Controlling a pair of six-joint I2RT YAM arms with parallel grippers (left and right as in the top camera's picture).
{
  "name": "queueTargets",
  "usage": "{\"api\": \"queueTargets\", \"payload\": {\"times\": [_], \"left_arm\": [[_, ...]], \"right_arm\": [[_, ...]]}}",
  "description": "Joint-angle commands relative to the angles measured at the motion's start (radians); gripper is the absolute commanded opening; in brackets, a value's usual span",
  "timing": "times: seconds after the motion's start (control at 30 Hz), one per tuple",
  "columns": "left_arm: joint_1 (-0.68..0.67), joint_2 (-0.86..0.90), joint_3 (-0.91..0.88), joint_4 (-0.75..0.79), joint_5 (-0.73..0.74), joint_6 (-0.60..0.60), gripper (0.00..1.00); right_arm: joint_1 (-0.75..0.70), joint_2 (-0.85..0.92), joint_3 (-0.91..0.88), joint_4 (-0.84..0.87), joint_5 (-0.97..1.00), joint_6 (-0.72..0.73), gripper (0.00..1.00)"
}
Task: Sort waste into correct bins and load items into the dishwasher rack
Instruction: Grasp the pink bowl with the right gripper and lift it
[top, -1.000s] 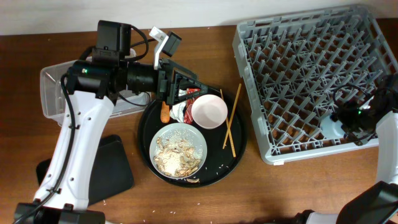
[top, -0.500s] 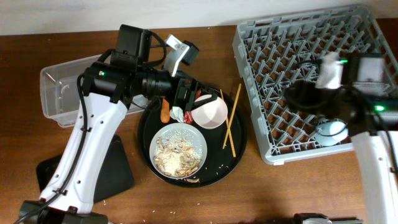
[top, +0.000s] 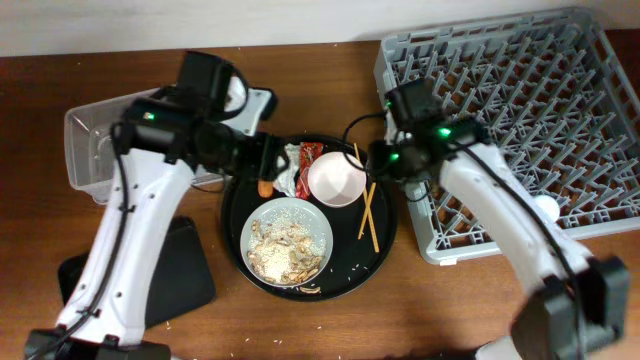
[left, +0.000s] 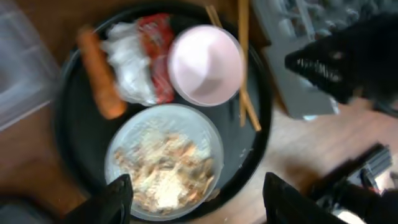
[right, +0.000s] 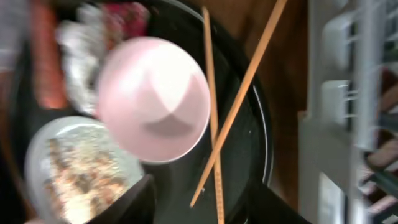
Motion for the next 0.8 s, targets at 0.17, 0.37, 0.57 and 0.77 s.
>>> {"api": "queueTargets", "payload": {"times": [0.17,0.37,0.57,0.77], "left_arm": [[0.217,-0.318,0.151,-0.12,-0.454,-0.18,0.99],[0.217,-0.367,0.151,-0.112,-0.45,-0.18,0.99],[0.217,-0.366,0.151,-0.143,-0.45,-0.18,0.99],[0.217,-0.366,0.151,-0.143,-0.45,-0.18,0.99]], "right_arm": [[0.049,0.248,-0.015,0.136,-0.01,0.029,0.43],[0.049,0.266,-0.014,0.175,-0.011,0.05,0.16],[0.046,0.186,0.006,0.129,0.082,0.05,0.04],[0.045,-0.158,0.066,0.035,0.545,0.049,0.04]]}}
